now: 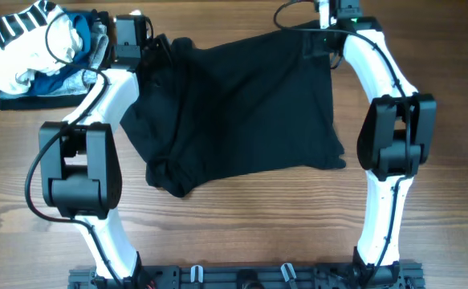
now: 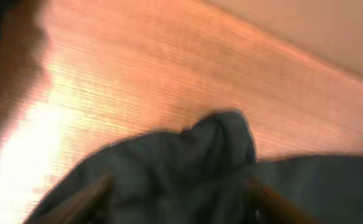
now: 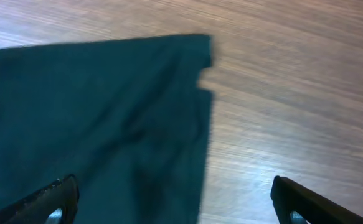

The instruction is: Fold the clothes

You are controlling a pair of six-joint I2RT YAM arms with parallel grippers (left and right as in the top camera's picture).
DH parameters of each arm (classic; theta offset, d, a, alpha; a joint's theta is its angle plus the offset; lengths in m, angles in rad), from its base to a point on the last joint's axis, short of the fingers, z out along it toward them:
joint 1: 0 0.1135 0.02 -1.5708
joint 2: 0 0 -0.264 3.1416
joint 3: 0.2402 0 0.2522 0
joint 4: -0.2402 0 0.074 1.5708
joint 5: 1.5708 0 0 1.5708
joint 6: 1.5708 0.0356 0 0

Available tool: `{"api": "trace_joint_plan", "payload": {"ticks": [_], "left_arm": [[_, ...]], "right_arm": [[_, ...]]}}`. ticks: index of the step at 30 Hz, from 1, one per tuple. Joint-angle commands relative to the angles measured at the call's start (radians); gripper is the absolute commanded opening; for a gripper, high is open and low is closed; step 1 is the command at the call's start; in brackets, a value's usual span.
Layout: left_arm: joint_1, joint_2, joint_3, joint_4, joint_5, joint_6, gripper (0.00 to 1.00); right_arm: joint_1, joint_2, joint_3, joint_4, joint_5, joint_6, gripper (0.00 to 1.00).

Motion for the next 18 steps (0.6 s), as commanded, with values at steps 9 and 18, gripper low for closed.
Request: {"api": "trace_joint_plan", "payload": {"ticks": [9,18], "left_arm": [[-0.003,0.121,0.022,0.109,0.008,0.016,0.69],[-0.066,0.166,0.022,0.215,0.087,0.012,0.79]], "right_arm": [[0.102,-0.191,0.021,-0.164,-0.019,0.031,1.00],[0.155,-0.198,0.021,-0.281,-0.018,0.030,1.00]]}}
